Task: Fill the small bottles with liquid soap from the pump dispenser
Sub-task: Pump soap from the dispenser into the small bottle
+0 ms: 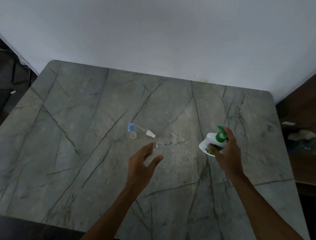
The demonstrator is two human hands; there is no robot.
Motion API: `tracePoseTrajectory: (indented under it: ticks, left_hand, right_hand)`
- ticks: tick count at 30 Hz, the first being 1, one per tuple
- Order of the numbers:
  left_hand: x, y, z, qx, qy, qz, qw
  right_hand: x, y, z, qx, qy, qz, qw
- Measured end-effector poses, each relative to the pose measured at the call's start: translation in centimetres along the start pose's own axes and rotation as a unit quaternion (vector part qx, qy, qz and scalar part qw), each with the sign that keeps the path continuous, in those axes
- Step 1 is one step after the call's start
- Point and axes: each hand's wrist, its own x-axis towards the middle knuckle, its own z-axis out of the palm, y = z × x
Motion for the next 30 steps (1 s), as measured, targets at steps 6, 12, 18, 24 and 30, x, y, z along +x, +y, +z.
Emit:
tracePoseTrajectory:
  ticks: [6, 12, 18, 24, 30]
  left_hand:
    - [0.3, 0.5, 0.3, 0.000, 0.004, -0.004, 1.000]
    - [0.3, 1.0, 0.1, 0.005, -0.009, 0.011, 1.000]
    - [0.1, 2.3, 0.3, -0.005, -0.019, 0.024, 1.000]
    - [-0.4, 4.1, 0.7, -0.042, -0.022, 0.017, 0.999]
    - [-0.7, 5.3, -0.1, -0.030, -0.021, 0.034, 0.999]
  right_hand:
    - [-0.4, -1.2, 0.5, 0.012, -0.033, 0.000, 0.999]
    - [-3.3, -3.5, 0.8, 0.061, -0.079, -0.018, 0.995]
    - [-5.6, -5.8, 0.7, 0.110, -0.092, -0.029, 0.989]
    - [-7.3, -8.2, 0.3, 0.157, 0.002, -0.066, 0.985]
    - [-7.6, -10.3, 0.4, 0.114, -0.023, -0.071, 0.991]
